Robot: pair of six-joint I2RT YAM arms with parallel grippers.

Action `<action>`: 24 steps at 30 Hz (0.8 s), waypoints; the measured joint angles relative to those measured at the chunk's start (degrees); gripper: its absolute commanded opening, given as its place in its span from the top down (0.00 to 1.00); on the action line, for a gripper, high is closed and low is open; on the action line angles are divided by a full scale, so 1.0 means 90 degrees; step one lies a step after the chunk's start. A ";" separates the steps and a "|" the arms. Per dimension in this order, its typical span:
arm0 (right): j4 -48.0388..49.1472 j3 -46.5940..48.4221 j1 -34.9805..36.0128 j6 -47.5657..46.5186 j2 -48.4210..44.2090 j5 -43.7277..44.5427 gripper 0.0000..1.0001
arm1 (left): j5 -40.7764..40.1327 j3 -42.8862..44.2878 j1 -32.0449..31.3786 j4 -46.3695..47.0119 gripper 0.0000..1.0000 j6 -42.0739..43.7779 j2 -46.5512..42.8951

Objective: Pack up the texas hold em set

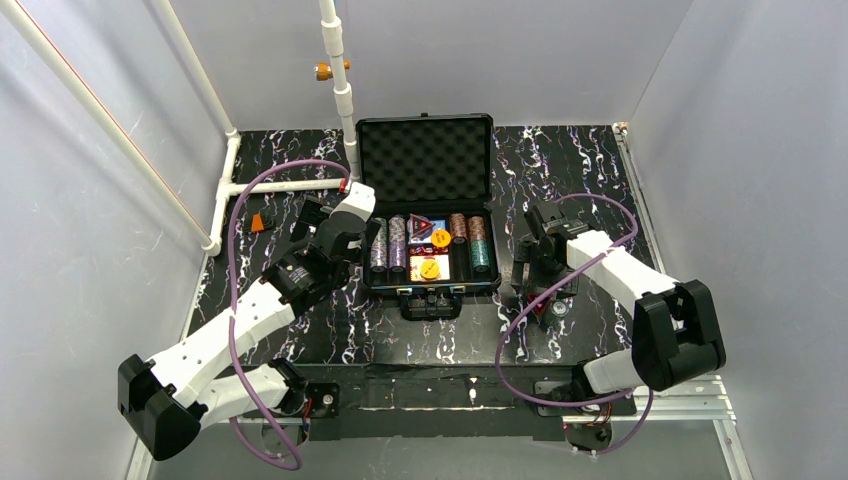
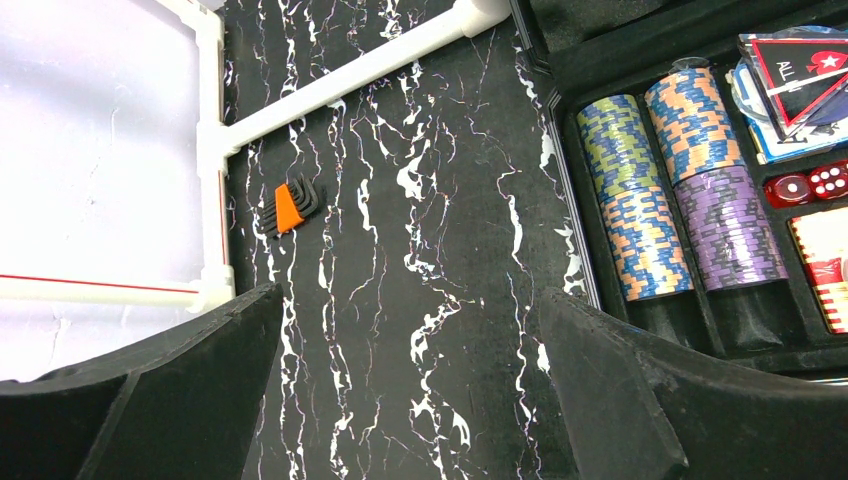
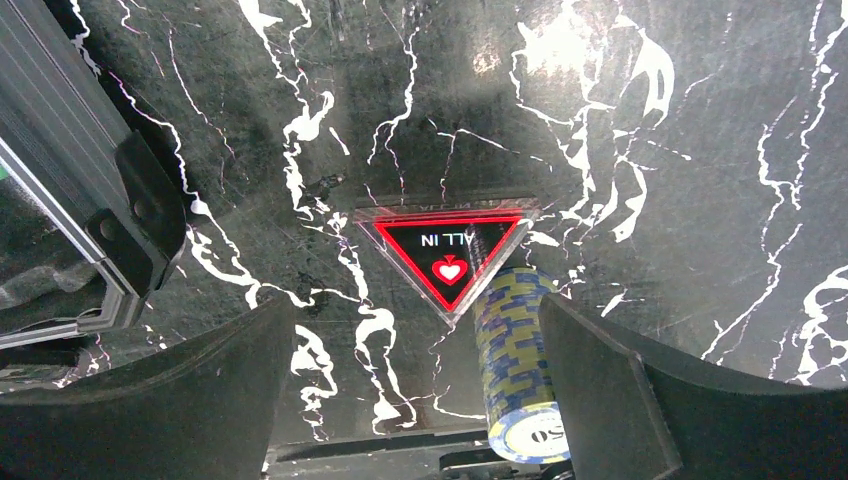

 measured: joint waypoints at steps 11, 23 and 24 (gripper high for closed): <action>0.0277 -0.0117 -0.0092 -0.0090 0.0090 -0.0253 0.02 | 0.0058 0.0000 -0.0002 0.0000 0.01 -0.0012 0.0000; 0.0415 -0.0245 -0.0129 -0.0095 0.0301 -0.0369 0.02 | 0.0097 0.0000 -0.0002 0.0000 0.01 -0.0012 0.0000; 0.0430 -0.0270 -0.0129 -0.0095 0.0316 -0.0374 0.02 | 0.0095 0.0000 -0.0002 0.0000 0.01 -0.0010 0.0000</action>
